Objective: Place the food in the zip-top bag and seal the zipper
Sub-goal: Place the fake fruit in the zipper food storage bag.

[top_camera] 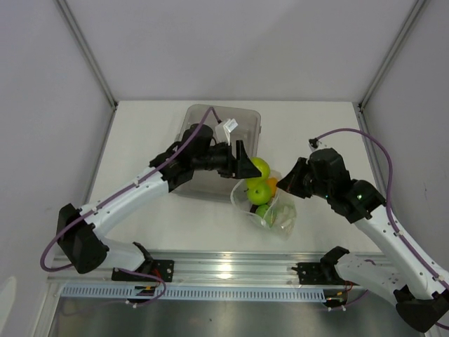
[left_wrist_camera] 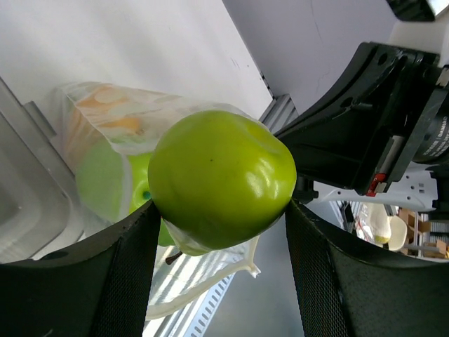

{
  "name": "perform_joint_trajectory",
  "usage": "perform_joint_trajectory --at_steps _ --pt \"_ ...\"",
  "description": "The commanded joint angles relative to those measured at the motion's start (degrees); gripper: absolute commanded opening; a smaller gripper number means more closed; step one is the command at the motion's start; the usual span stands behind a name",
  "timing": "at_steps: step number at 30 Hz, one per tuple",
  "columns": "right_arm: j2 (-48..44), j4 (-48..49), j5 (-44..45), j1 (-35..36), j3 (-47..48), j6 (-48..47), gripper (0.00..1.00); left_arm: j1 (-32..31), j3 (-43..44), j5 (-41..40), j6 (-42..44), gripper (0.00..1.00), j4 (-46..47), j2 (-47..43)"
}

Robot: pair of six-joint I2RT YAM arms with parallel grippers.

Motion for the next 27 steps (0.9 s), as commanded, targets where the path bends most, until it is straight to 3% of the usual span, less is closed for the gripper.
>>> perform_joint_trajectory --at_steps 1,10,17,21,23,24,27 --pt "-0.9 1.6 0.8 -0.3 2.7 0.5 0.0 -1.9 0.2 -0.5 -0.5 0.01 0.9 1.1" --pt "-1.4 2.7 0.3 -0.7 3.4 0.8 0.0 -5.1 -2.1 -3.9 0.5 0.01 -1.5 1.0" --pt "-1.5 2.7 0.1 -1.0 4.8 0.8 0.0 -7.7 4.9 -3.9 1.8 0.02 -5.3 7.8" --pt "-2.1 1.5 0.4 -1.1 6.0 0.7 0.0 -8.3 6.5 -5.5 2.7 0.73 -6.0 9.3" --pt "-2.4 0.4 0.9 -1.3 6.4 0.3 0.0 -8.3 6.2 -6.0 4.4 0.86 -5.8 8.2" --pt "-2.6 0.0 1.0 -1.5 6.3 0.1 0.0 -8.3 6.0 -6.4 5.0 0.99 -6.0 7.8" --pt "-3.5 -0.8 1.1 -1.9 5.4 -0.1 0.0 -8.3 5.5 -8.1 6.5 1.0 -6.9 5.7"
